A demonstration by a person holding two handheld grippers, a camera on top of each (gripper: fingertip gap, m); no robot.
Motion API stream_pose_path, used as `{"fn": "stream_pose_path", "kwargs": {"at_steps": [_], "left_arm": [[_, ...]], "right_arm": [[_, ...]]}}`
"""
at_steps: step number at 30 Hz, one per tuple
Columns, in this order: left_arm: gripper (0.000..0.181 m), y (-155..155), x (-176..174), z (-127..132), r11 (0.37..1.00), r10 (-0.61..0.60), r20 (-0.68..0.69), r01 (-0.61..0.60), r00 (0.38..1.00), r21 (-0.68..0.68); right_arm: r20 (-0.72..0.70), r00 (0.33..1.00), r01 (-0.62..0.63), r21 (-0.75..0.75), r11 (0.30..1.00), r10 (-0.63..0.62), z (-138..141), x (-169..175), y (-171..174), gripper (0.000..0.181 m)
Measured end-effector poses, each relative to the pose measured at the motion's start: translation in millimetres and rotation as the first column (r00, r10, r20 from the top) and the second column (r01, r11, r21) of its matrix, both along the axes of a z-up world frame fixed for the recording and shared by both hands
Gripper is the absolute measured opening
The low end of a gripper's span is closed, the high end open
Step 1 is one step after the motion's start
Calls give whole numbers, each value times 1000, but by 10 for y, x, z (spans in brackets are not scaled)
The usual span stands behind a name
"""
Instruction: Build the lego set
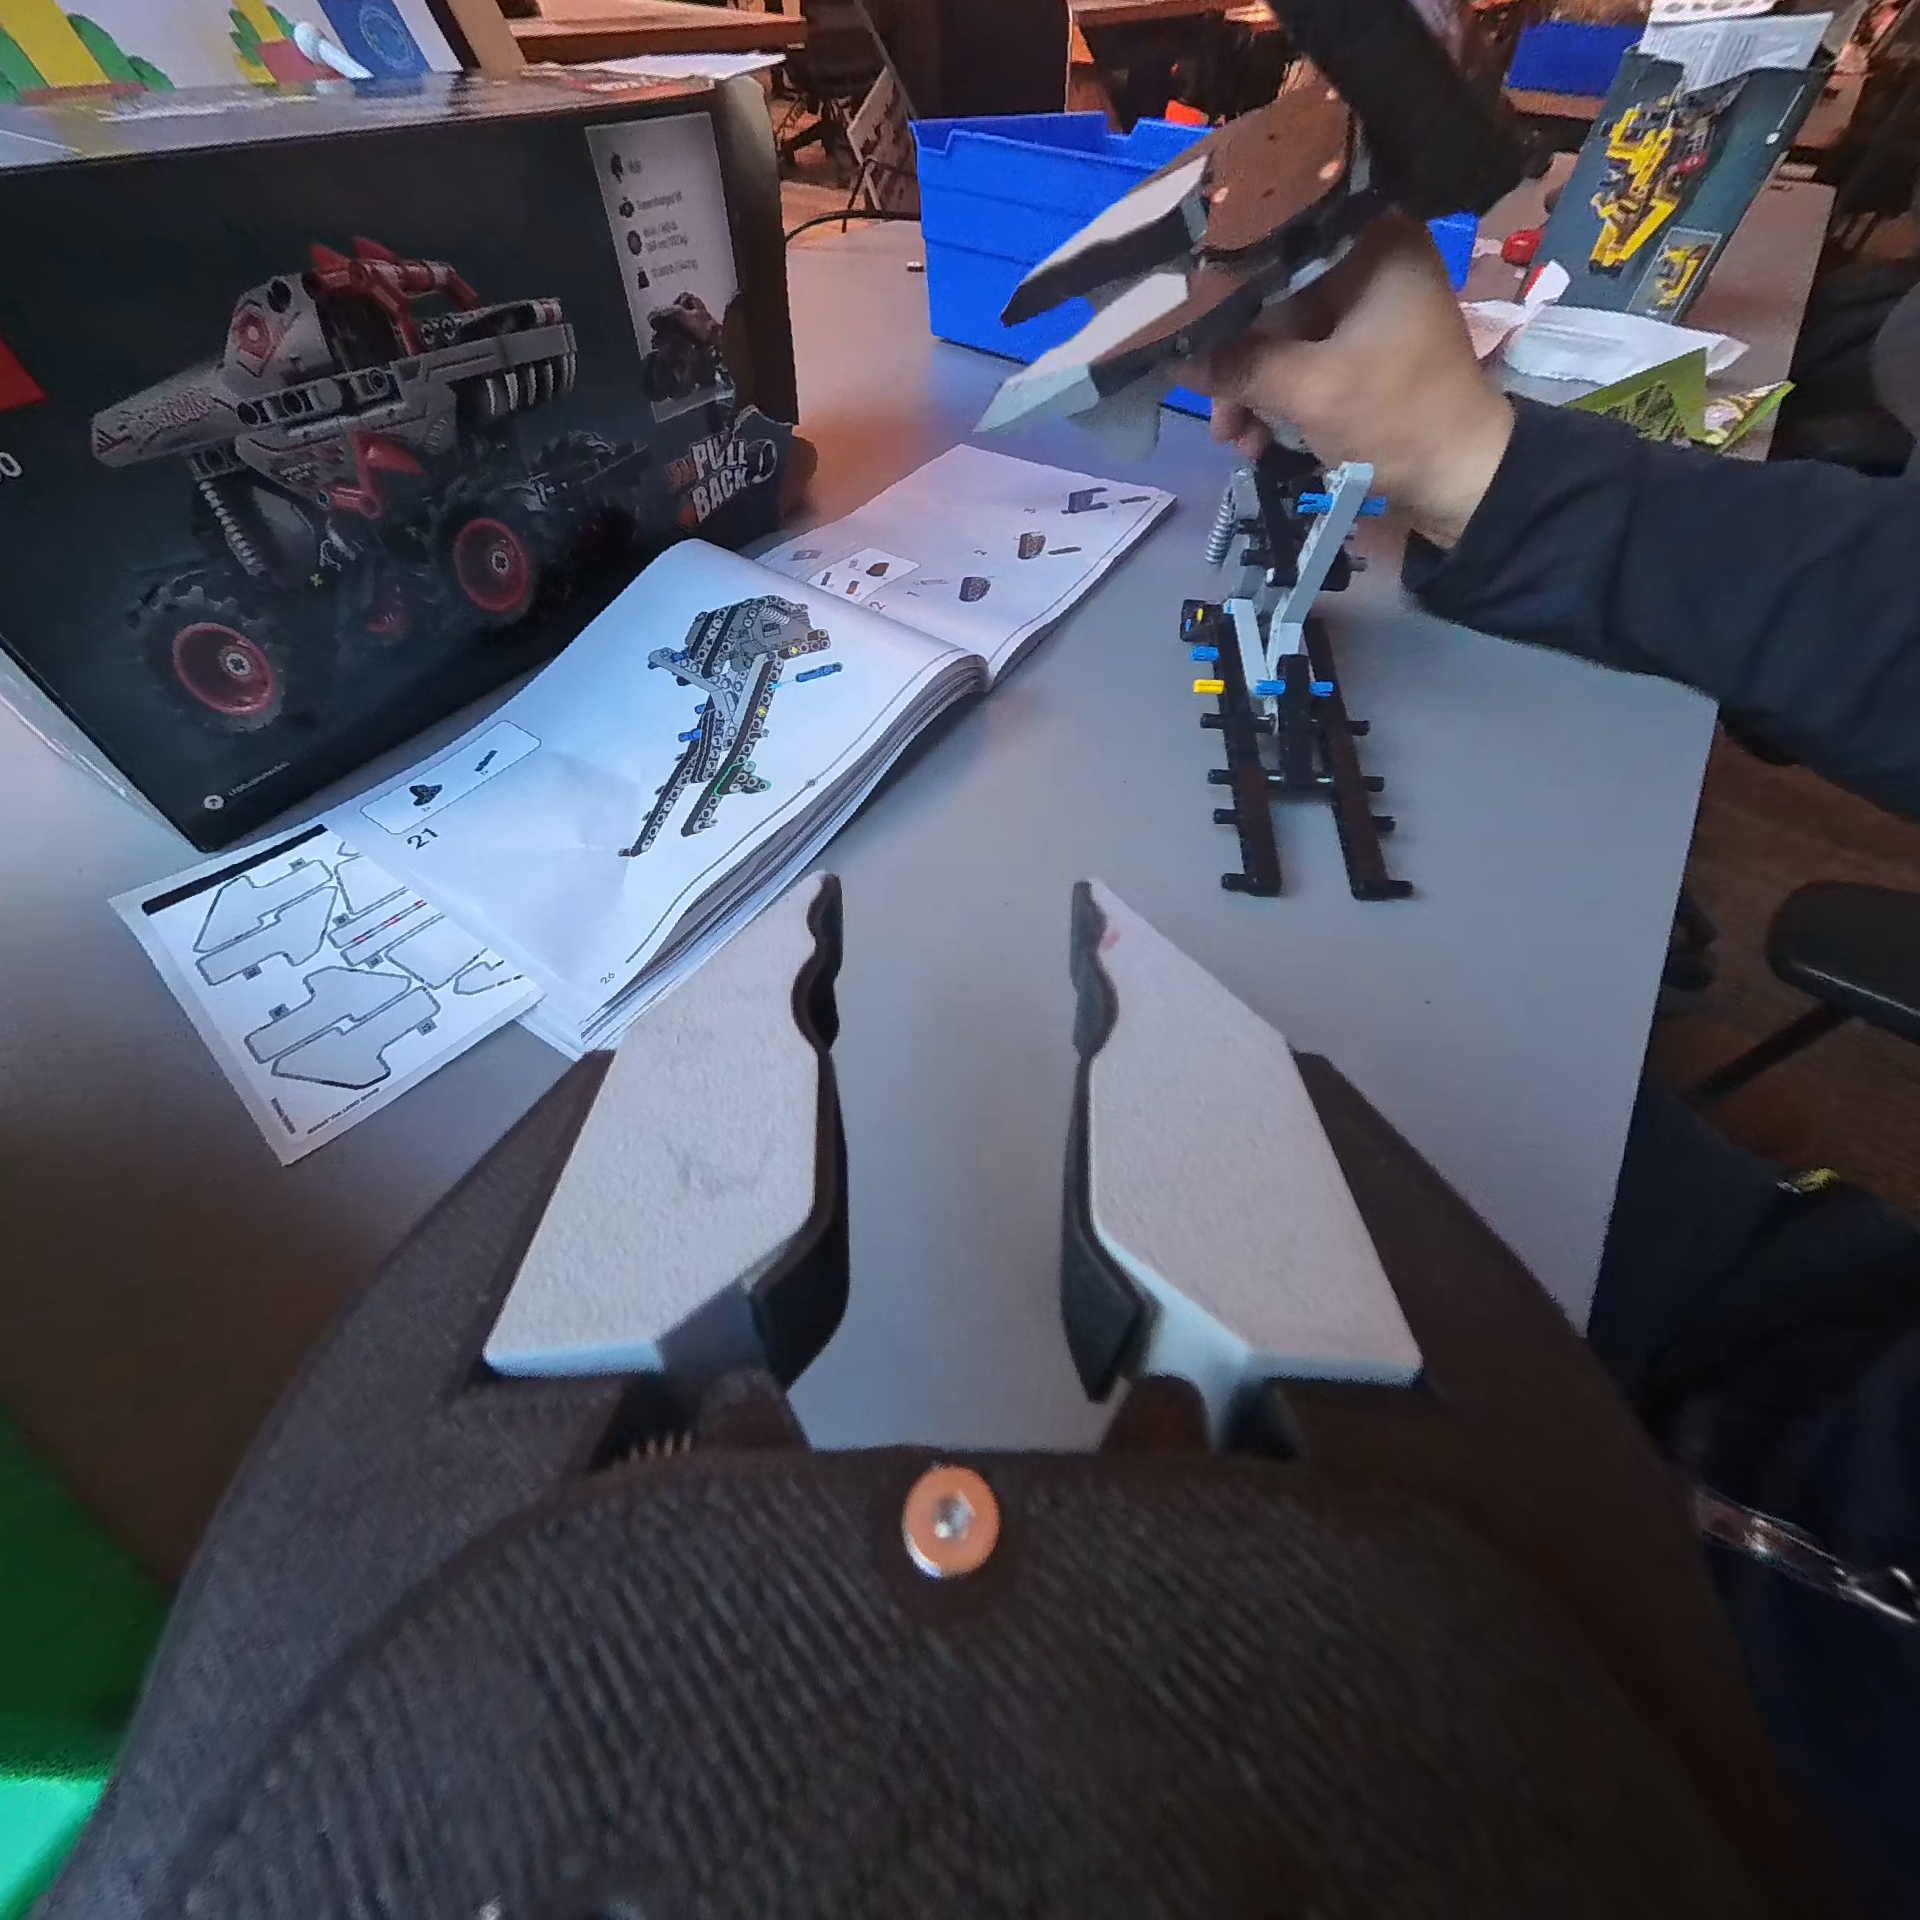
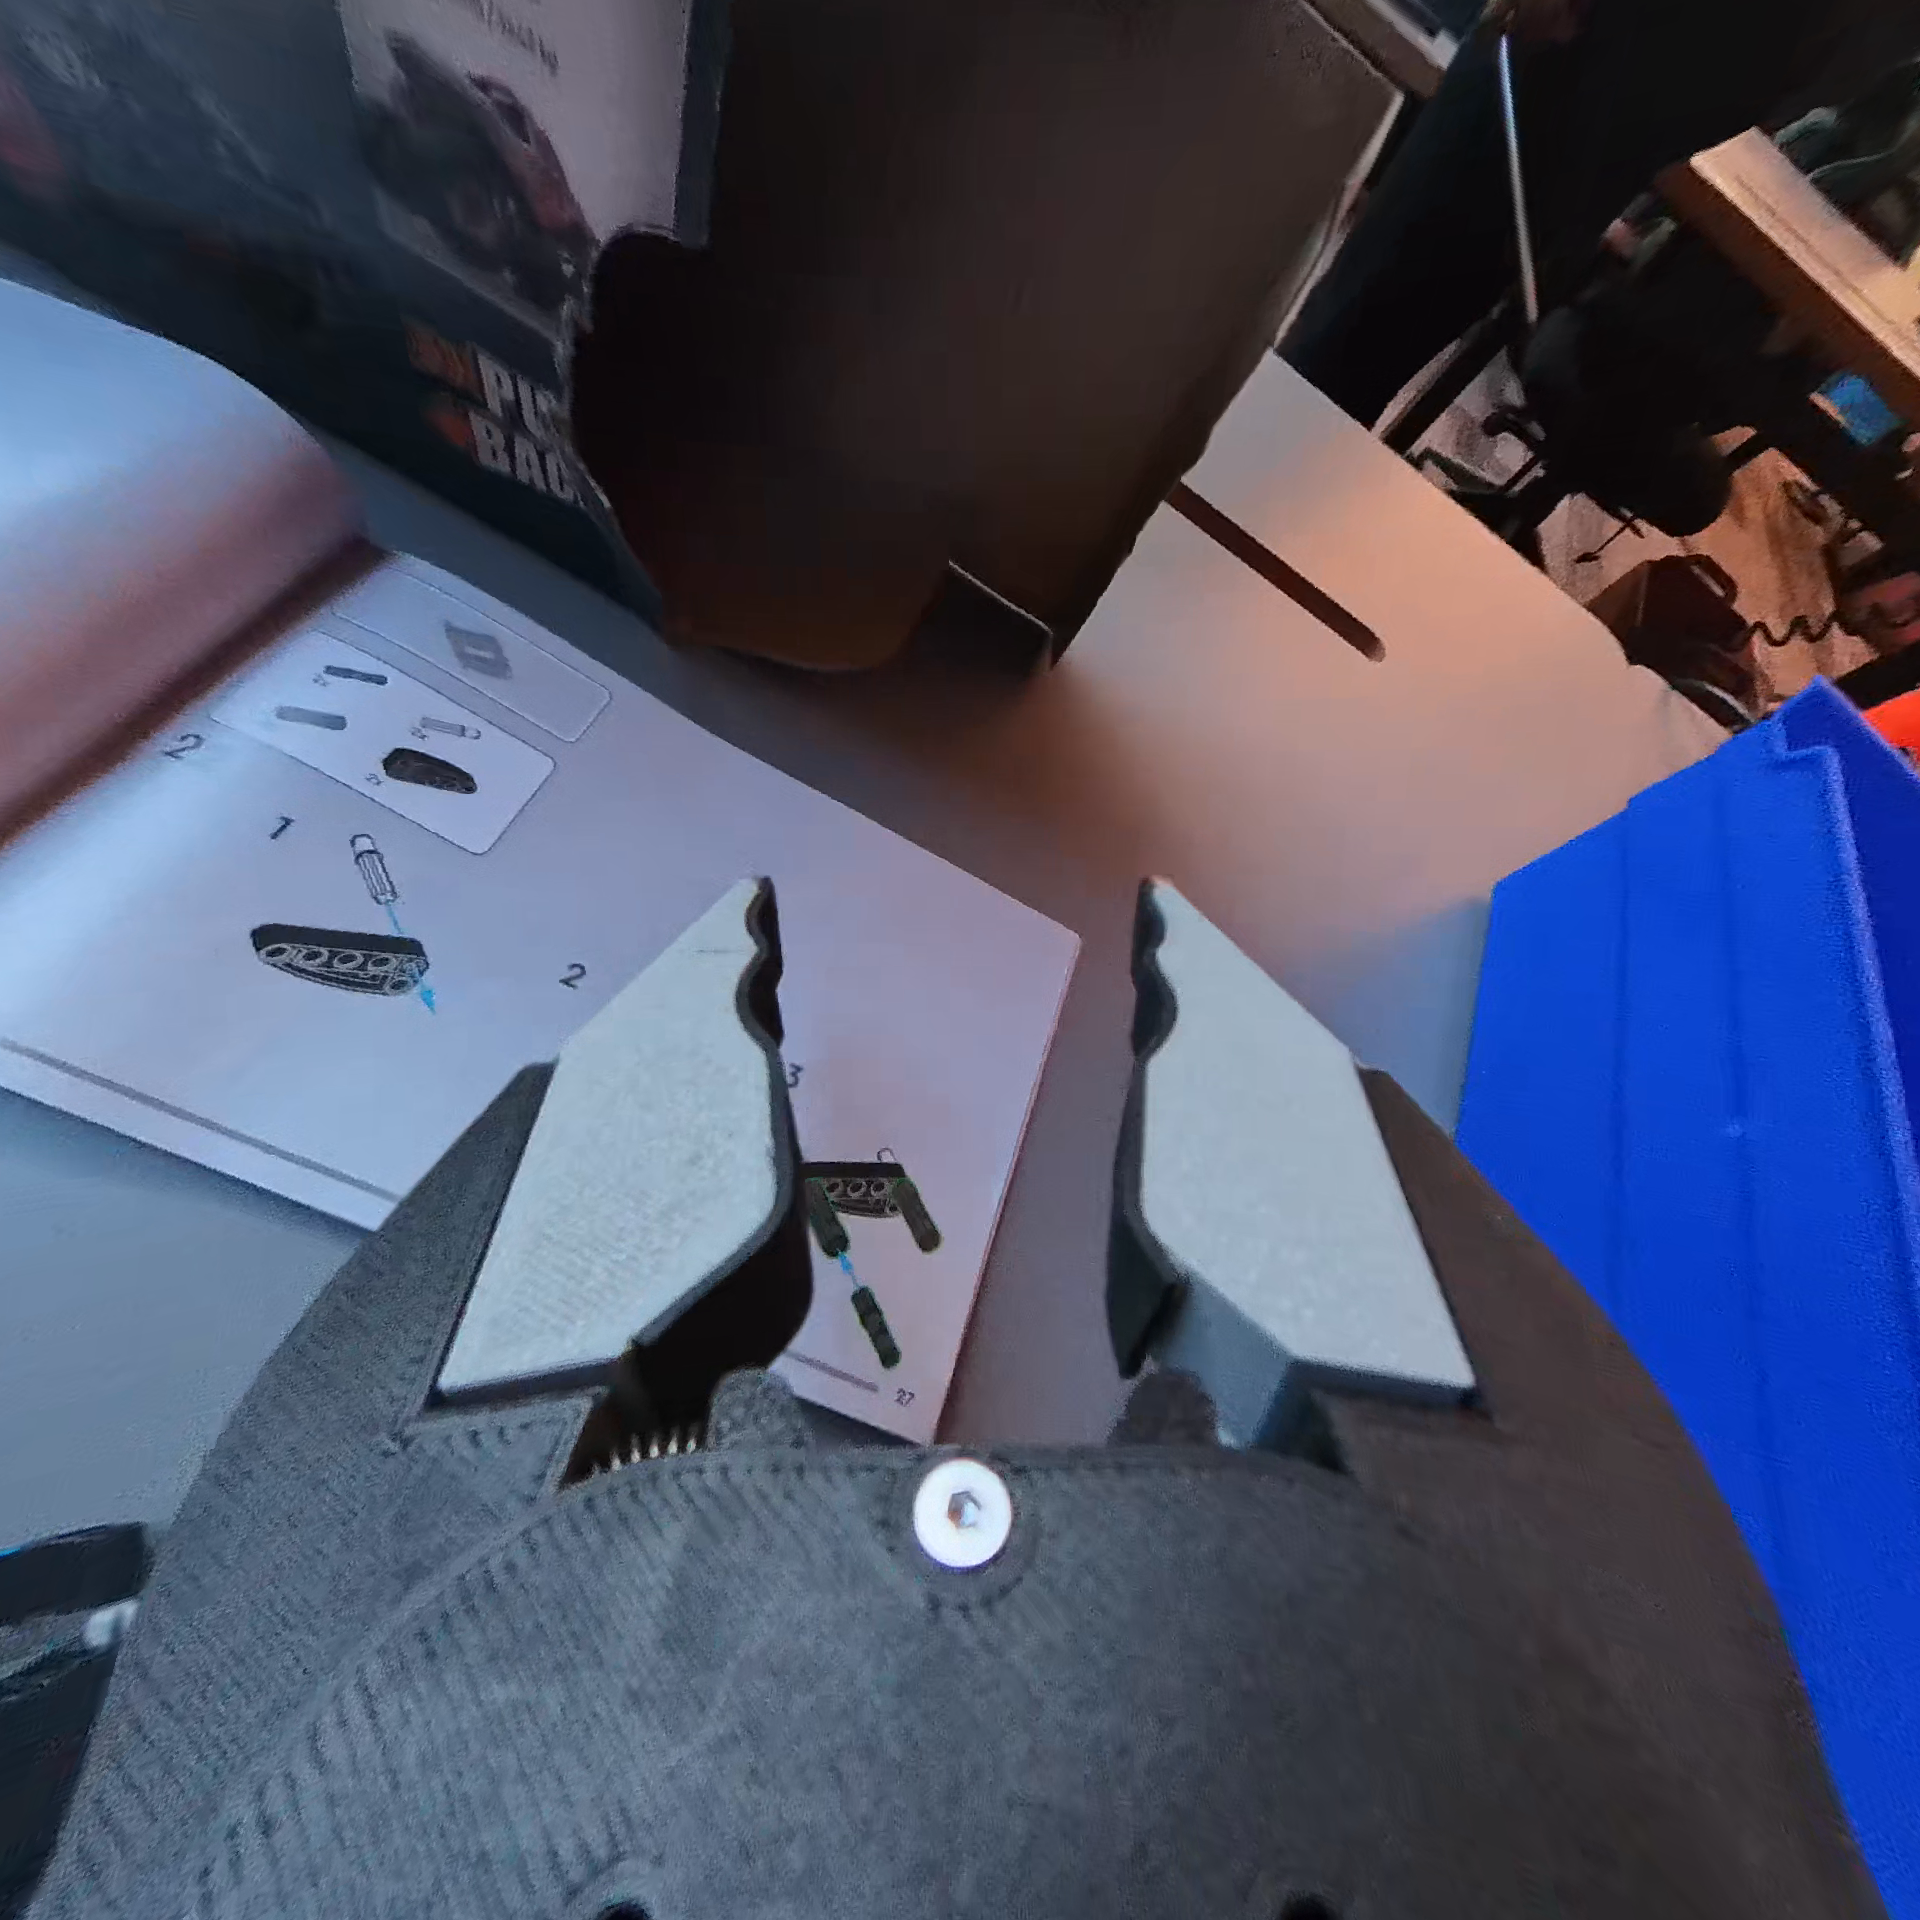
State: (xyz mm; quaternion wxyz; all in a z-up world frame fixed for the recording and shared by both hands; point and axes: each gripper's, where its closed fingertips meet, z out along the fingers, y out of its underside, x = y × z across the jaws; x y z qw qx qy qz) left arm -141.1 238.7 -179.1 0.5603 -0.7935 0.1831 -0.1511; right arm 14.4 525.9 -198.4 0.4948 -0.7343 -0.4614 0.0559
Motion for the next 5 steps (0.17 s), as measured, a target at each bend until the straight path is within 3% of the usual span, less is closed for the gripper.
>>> {"fn": "stream_pose_path", "kwargs": {"at_steps": [1, 5], "left_arm": [[43, 2, 3, -8, 1000, -1, -2, 1, 1000, -5], [43, 15, -2, -29, 1000, 6, -8, -6, 1000, -18]], "right_arm": [[-13, 1000, -12, 10, 1000, 13, -3, -11, -21, 62], [-27, 999, -33, -21, 999, 33, -42, -9, -86, 62]]}}
